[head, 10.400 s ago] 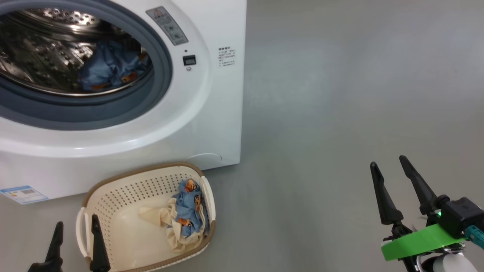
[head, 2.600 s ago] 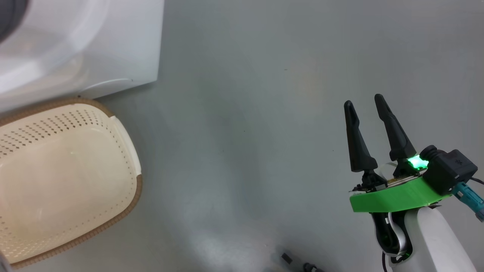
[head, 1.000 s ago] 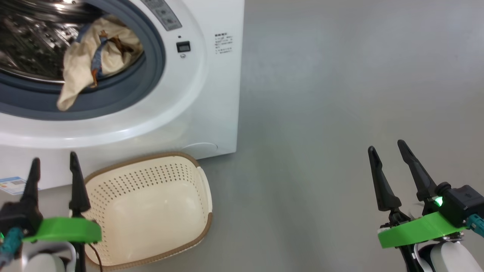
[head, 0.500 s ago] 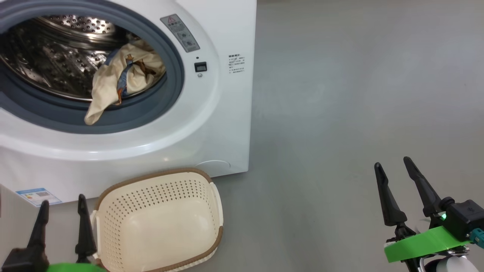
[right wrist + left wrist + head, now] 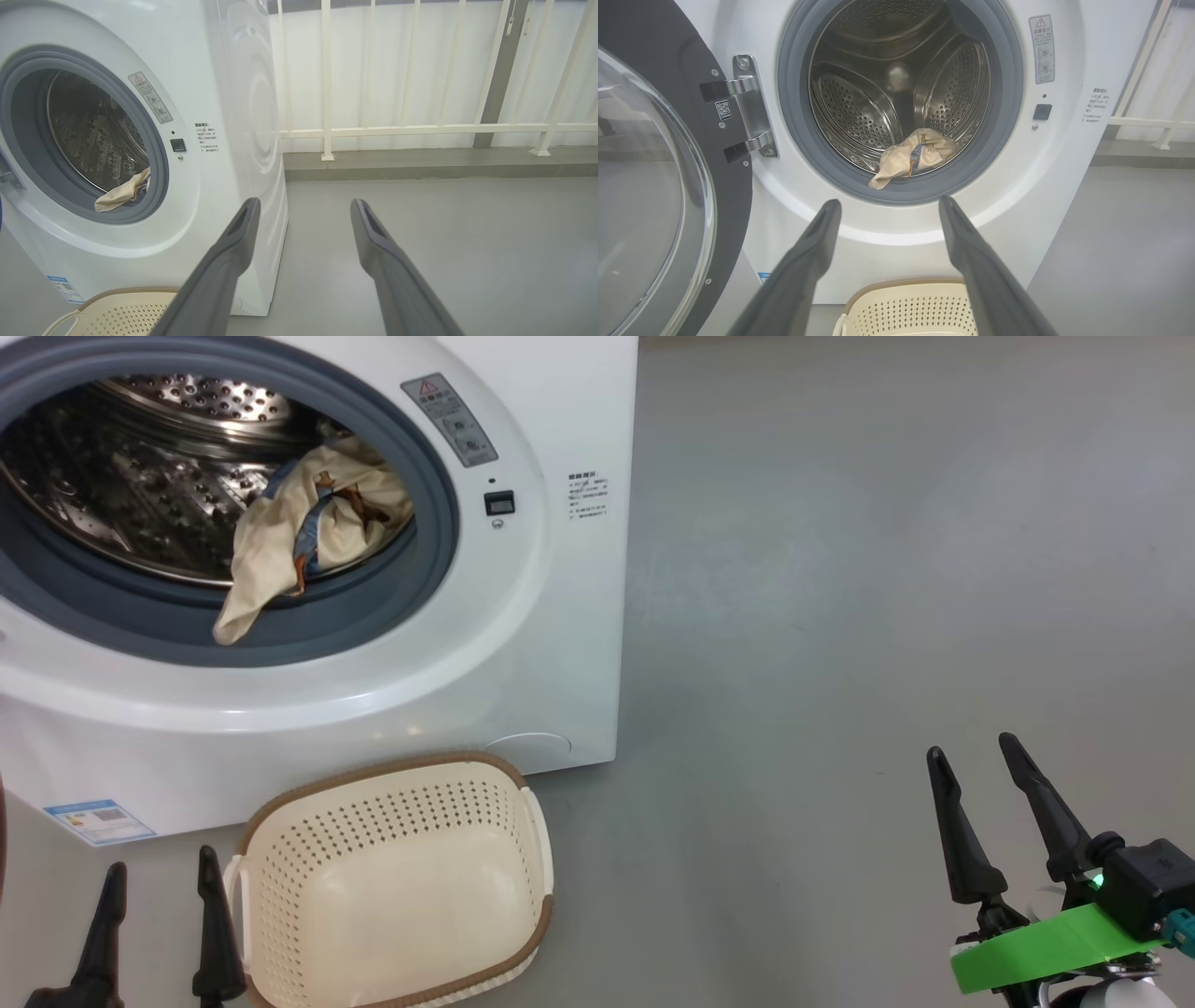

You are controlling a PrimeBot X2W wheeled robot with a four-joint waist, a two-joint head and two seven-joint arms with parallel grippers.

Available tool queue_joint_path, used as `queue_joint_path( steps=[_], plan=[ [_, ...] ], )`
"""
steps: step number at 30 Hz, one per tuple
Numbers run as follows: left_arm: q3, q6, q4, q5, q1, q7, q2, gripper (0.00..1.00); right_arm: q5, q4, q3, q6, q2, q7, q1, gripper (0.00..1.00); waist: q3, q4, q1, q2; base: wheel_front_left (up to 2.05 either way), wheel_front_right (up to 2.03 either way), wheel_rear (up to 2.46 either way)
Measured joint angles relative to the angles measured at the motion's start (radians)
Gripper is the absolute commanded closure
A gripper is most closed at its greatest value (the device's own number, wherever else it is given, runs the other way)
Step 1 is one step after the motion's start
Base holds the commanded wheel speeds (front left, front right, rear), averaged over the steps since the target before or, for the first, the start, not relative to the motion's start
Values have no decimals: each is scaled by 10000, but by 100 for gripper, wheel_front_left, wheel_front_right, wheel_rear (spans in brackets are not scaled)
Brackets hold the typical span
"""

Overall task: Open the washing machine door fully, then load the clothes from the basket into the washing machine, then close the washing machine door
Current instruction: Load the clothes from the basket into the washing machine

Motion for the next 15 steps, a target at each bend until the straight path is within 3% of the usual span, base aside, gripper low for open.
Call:
queue_joint_path(
  steps=[15],
  plan=[
    [-102, 98, -144, 0, 2, 0, 0, 0, 0, -2, -2, 0, 12, 0, 1, 0, 97, -28, 0, 0, 0, 0, 0]
  ],
)
